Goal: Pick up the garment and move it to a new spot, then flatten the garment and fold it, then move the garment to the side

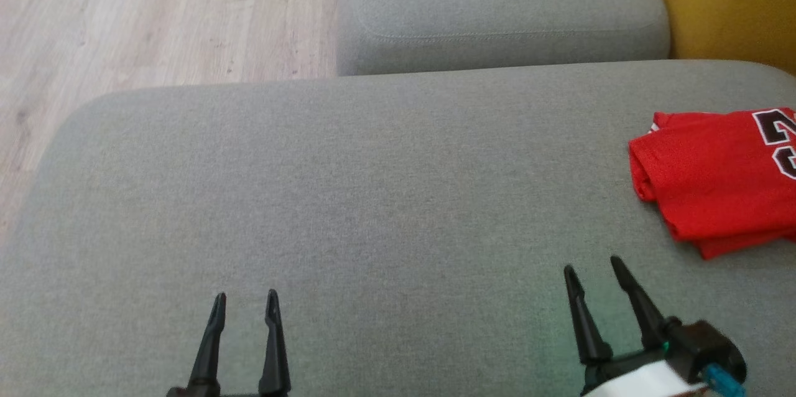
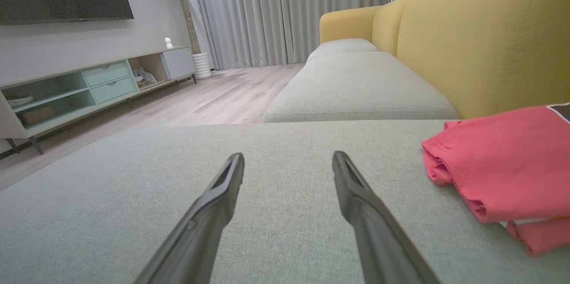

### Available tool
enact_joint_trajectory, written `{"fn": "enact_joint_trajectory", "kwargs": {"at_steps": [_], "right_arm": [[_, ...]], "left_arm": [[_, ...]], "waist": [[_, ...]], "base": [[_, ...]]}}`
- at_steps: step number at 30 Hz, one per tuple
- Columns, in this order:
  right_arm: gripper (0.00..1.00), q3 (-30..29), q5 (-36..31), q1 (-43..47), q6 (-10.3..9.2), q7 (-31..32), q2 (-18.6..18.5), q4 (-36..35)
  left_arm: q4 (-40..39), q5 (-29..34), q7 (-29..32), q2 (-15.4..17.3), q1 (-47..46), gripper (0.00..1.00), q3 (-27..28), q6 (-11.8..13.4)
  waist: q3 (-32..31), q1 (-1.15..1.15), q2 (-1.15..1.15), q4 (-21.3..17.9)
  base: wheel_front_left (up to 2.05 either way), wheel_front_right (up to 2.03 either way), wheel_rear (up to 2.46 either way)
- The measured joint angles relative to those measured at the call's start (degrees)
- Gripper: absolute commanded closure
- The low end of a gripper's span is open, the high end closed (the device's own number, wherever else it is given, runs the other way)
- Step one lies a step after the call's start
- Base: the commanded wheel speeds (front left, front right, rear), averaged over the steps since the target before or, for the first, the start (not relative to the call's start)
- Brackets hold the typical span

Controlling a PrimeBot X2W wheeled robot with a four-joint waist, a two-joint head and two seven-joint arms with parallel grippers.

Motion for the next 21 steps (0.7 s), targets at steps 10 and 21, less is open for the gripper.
{"fn": "enact_joint_trajectory", "kwargs": {"at_steps": [10,21], "right_arm": [[0.0,0.5,-0.9,1.1,0.0,0.0,0.8,-0.7],[1.0,0.3,1.3,3.4,0.0,0.5,1.0,3.7]], "left_arm": [[-0.3,0.6,0.0,0.0,1.0,0.0,1.4,-0.1],[4.3,-1.2,0.7,0.0,2.2,1.0,1.1,-0.1]], "waist": [[-1.3,0.01,0.0,-0.6],[-1.5,0.02,0.0,-0.6]], "base": [[0.0,0.0,0.0],[0.0,0.0,0.0]]}}
